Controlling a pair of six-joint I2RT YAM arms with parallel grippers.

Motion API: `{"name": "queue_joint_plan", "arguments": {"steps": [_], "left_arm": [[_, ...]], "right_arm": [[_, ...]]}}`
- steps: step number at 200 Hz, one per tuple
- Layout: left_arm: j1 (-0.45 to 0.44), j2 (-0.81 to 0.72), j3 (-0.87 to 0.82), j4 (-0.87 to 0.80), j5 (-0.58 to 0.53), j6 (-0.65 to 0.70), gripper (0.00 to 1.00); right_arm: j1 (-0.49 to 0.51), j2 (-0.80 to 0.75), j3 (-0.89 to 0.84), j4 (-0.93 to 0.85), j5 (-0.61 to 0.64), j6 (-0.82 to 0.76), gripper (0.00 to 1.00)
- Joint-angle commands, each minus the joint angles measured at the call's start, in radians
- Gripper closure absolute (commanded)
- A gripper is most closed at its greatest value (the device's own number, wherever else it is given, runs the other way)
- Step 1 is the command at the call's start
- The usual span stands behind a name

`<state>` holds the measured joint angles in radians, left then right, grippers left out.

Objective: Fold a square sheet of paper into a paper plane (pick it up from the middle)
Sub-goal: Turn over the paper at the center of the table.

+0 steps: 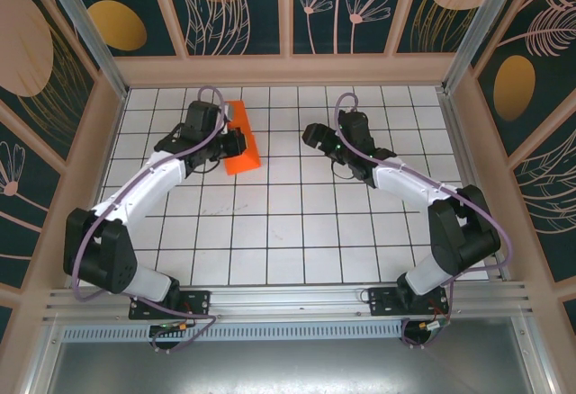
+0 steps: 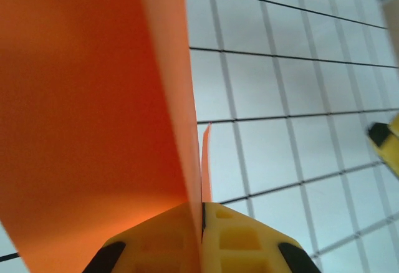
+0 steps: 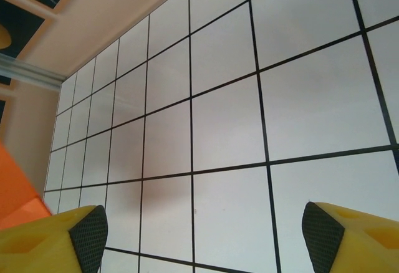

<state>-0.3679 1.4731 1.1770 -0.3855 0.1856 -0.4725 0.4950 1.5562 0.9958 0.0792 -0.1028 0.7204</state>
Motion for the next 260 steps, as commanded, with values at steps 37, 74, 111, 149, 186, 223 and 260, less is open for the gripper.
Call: {"name": "queue_joint_plan", "arguments": {"steps": [37, 74, 111, 149, 186, 223, 260], "left_arm": [[-0.061, 0.064, 0.123, -0.345, -0.605, 0.081, 0.98], [-0.118, 0.223, 0.135, -0.363, -0.837, 0.046, 1.00], [-0.137, 0.418, 0.186, -0.344, -0.912, 0.016, 1.00], [-0.172, 0.584, 0.293, -0.384, -0.934, 0.010, 1.00], [-0.194, 0.614, 0.302, -0.338, -0.780, -0.007, 0.87], [-0.198, 0.544, 0.310, -0.263, -0.520, -0.006, 0.55], [-0.198, 0.380, 0.211, -0.079, -0.224, -0.003, 0.36]], "right_arm": [[-0.030, 0.004, 0.044, -0.129, 0.108, 0.050, 0.01], [-0.063, -0.023, -0.002, -0.136, 0.132, 0.098, 0.01], [-0.069, -0.059, -0.038, -0.164, 0.195, 0.100, 0.02], [-0.097, -0.057, -0.042, -0.188, 0.218, 0.102, 0.03], [-0.131, -0.040, -0.022, -0.225, 0.210, 0.101, 0.03], [-0.135, -0.018, 0.024, -0.251, 0.163, 0.087, 0.04], [-0.123, -0.010, 0.027, -0.244, 0.122, 0.095, 0.05]]}}
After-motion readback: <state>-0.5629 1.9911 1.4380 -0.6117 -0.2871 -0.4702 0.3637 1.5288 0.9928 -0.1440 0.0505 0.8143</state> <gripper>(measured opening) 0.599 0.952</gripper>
